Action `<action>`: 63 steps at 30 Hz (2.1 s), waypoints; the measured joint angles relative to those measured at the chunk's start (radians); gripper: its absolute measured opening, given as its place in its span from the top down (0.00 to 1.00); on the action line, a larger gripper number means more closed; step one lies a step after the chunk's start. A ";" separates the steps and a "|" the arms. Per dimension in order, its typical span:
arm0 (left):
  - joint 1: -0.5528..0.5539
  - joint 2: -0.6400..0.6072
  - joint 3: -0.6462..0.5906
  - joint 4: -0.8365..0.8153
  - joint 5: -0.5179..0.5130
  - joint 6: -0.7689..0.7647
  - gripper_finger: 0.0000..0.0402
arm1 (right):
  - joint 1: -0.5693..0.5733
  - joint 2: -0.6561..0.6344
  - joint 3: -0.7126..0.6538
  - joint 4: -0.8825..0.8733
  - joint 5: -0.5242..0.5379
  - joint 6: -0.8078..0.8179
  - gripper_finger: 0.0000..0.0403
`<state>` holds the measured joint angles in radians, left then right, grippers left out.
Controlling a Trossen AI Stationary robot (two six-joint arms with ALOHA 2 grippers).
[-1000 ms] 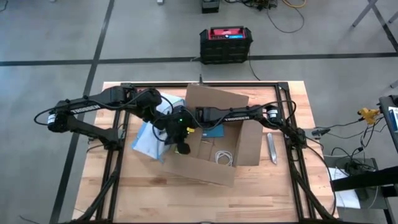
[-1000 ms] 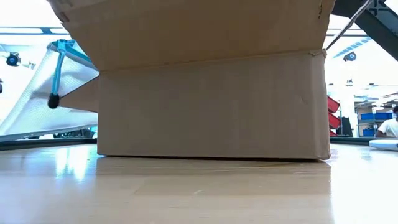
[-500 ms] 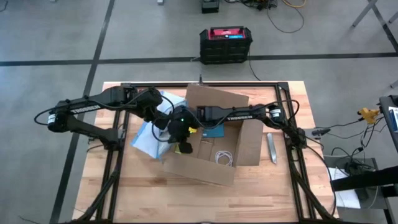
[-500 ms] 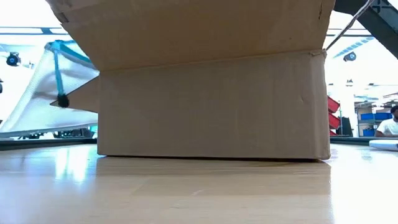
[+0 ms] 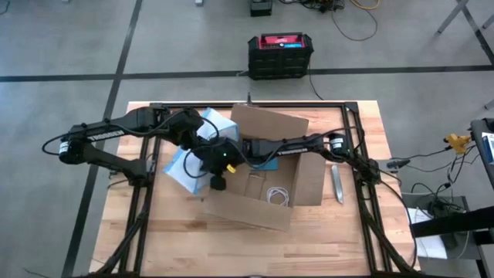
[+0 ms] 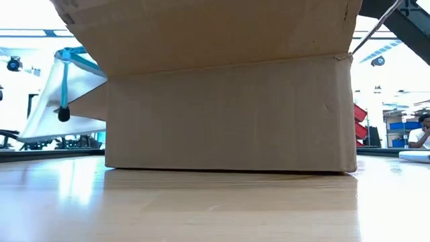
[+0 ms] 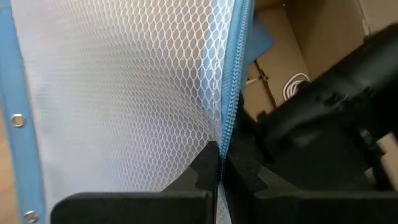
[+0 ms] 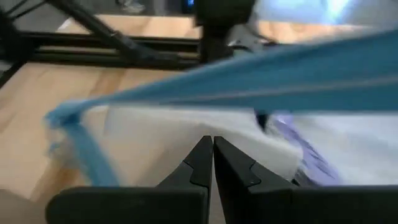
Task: Unpack boxes
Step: Adjust the white headphones in the blue zip bag, then put the blue cellphone into the blue zip bag
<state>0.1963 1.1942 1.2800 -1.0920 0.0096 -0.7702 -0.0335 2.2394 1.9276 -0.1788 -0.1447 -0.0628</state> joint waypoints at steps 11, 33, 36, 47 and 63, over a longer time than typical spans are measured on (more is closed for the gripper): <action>-0.001 0.000 0.000 -0.031 -0.004 -0.001 1.00 | -0.004 -0.143 0.027 -0.544 0.075 -0.116 1.00; -0.005 0.000 -0.007 -0.036 -0.036 0.074 1.00 | 0.007 -0.462 -0.678 -0.574 0.255 0.008 0.93; -0.005 0.000 -0.007 -0.036 -0.036 0.077 1.00 | 0.000 -0.420 -0.668 -0.578 0.298 -0.002 0.81; -0.007 0.000 -0.007 -0.037 -0.037 0.080 1.00 | -0.030 -0.355 -0.584 -0.518 0.256 -0.019 0.41; -0.008 -0.001 -0.054 -0.034 -0.046 0.082 1.00 | -0.061 -0.261 -0.565 -0.438 0.078 0.090 0.36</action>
<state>0.1883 1.1934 1.2260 -1.1258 -0.0365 -0.6883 -0.0948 1.9781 1.3625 -0.6168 -0.0669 0.0273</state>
